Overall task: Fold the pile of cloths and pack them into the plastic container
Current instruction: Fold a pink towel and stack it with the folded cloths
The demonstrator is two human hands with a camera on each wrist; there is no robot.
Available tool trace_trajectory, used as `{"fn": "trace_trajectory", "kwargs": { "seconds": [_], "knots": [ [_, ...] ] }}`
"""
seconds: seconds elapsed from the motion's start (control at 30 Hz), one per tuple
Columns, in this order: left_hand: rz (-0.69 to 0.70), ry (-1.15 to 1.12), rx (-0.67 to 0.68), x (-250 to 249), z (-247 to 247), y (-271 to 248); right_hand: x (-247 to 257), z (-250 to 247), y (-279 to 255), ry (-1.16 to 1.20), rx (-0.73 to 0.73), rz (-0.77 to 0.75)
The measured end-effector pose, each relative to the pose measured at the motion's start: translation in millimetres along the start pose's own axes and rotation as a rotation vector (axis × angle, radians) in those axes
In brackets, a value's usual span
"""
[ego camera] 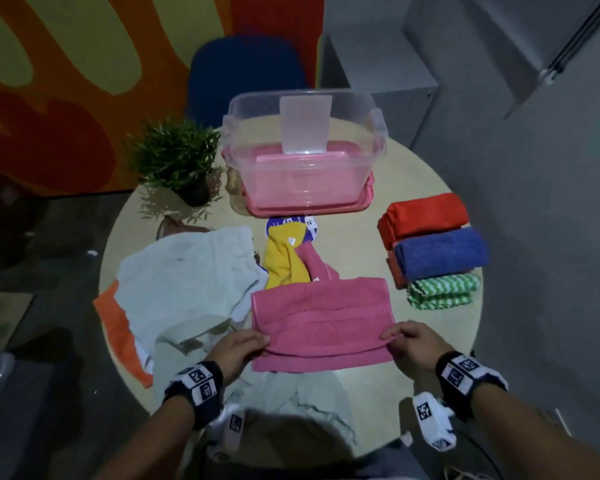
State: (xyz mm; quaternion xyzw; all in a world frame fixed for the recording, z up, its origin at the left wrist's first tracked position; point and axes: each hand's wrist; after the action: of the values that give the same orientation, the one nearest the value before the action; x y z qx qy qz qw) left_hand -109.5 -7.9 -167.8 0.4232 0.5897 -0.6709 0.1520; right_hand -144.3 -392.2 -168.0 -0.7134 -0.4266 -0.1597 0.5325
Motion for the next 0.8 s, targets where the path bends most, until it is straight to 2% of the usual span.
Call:
{"fn": "trace_trajectory", "kwargs": {
  "seconds": [0.13,0.33,0.5,0.63,0.8],
  "knots": [
    [0.007,0.022,-0.024,-2.0,-0.8,4.0,1.1,2.0,-2.2,0.133,-0.019,0.033],
    [0.012,0.122,-0.099,-4.8,6.3,8.9,-1.8,2.2,-3.6,-0.028,0.035,-0.048],
    [0.041,0.197,-0.182,-1.7,14.2,3.1,-4.2,-0.1,-4.2,-0.028,0.067,-0.080],
    [0.066,0.232,-0.275,-6.7,28.2,-1.8,-8.6,-1.7,0.3,0.099,0.110,-0.052],
    [-0.044,0.173,-0.207,-16.7,24.1,-6.9,-12.7,-9.3,-0.7,0.185,0.143,-0.021]
  ]
}}
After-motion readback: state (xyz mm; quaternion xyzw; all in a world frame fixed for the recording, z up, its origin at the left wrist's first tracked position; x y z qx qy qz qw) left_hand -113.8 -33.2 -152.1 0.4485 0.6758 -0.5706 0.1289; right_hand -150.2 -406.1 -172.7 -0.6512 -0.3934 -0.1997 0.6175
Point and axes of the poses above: each hand's wrist, its own y-axis towards the middle knuckle, its own z-axis out of the palm, x = y × z, and after that the axes turned 5 degrees about y, right-handed
